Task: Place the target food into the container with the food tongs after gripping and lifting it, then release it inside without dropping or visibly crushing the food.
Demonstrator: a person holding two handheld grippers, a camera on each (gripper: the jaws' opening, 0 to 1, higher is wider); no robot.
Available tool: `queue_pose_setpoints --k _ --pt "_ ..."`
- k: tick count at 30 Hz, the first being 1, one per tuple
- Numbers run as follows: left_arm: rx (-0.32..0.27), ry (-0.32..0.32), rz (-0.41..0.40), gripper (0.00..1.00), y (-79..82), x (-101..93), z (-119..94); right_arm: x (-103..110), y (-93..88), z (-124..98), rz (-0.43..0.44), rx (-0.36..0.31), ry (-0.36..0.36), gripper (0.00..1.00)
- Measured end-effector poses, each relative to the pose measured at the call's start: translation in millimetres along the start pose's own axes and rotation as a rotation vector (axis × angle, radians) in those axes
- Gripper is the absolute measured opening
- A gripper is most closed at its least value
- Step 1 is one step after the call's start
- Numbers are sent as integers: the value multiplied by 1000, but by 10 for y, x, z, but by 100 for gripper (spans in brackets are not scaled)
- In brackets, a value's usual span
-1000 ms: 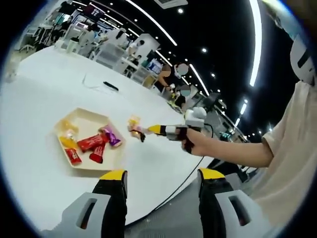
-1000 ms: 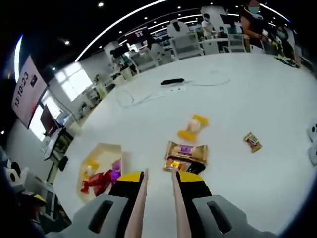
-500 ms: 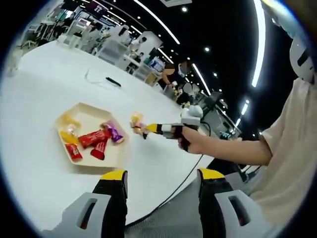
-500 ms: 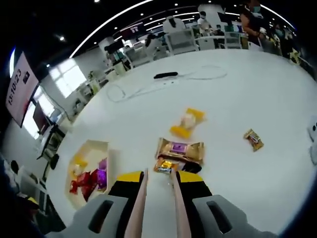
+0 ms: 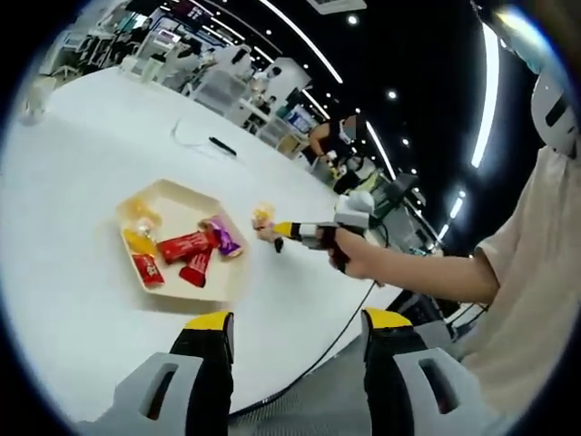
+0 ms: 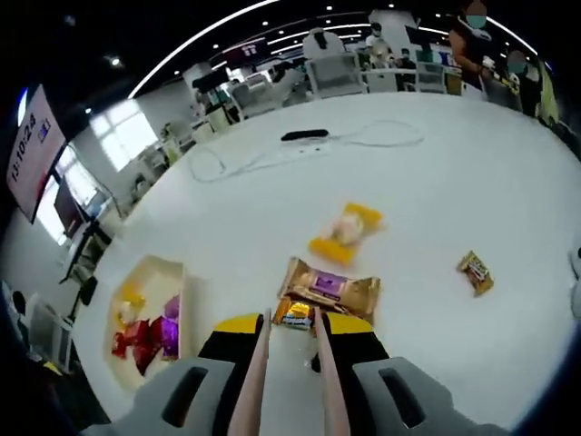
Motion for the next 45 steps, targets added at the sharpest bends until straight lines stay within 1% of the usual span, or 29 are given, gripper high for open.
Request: queue_pose_setpoints --k 1,2,3,5,6,7,8,10,12,16,17,18,22,23,24,27,28,29,31,33,34,35,37,38,40,43,45 --pt "1 -1 0 57 -1 0 3 0 4 4 -11 1 0 25" --pt "3 -3 -2 56 0 -6 10 6 15 18 -40 8 0 25" --pt "5 -5 -2 56 0 -7 19 14 34 30 -87 10 -5 25" --pt "6 -6 -3 56 0 -8 22 22 40 37 -136 9 -17 25" --pt "6 -8 -2 56 5 -9 22 46 36 49 -163 9 -10 25" --pt "6 -8 -2 56 6 -9 22 59 32 53 -169 9 -5 25" --pt "6 -6 -2 56 8 -5 17 105 14 61 -204 20 12 25" --pt "5 -5 -2 56 11 -3 14 123 10 65 -228 23 19 25" --pt "1 -3 -5 56 19 -1 -2 195 -16 73 -263 32 43 25" --pt "-17 -9 -9 56 58 -30 -18 288 -55 47 -352 42 78 25" --pt "-21 -11 -6 56 65 -39 -21 299 -64 41 -361 41 80 25" --pt "-24 -12 -2 56 72 -48 -24 347 -130 -2 -383 52 93 25" --pt "-19 -14 3 56 66 -59 -35 381 -208 -63 -431 58 108 25" --pt "-17 -14 8 56 54 -70 -59 387 -253 -104 -520 76 110 25" --pt "-17 -14 10 56 40 -75 -88 405 -288 -141 -520 68 127 25" --pt "-18 -10 5 56 18 -70 -125 380 -299 -203 -518 60 119 25" --pt "-18 -8 3 56 11 -66 -135 367 -289 -220 -500 48 117 25" --pt "-18 -5 2 56 5 -63 -145 362 -285 -241 -450 34 107 25" --pt "-22 -3 -2 55 6 -60 -156 327 -259 -249 -386 5 89 25" --pt "-26 -4 -5 55 10 -61 -155 317 -249 -259 -337 1 66 25" --pt "-32 -3 -11 55 17 -60 -152 312 -249 -257 -295 3 46 25" --pt "-40 -5 -19 55 24 -59 -147 300 -256 -244 -278 17 26 25" --pt "-47 -6 -26 55 31 -62 -139 290 -266 -218 -293 31 -2 25" --pt "-47 -7 -26 55 33 -66 -132 297 -279 -198 -287 35 -2 25" --pt "-44 -9 -23 55 36 -75 -119 323 -272 -207 -281 28 -3 25" --pt "-44 -10 -20 55 40 -82 -114 373 -227 -228 -318 6 -6 25" --pt "-45 -8 -24 55 38 -76 -114 375 -224 -222 -311 6 -5 25"
Point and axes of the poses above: the point that each gripper's makers call its tool centre point, and the gripper's own axes: z roughly forward along the fingers, x roughly to its left, y roughly out of its top, the point moved 9 cm from there along -z, roughly backward along the fingers, and after that the axes turned 4 degrees about -z, right-handed, at the moved point
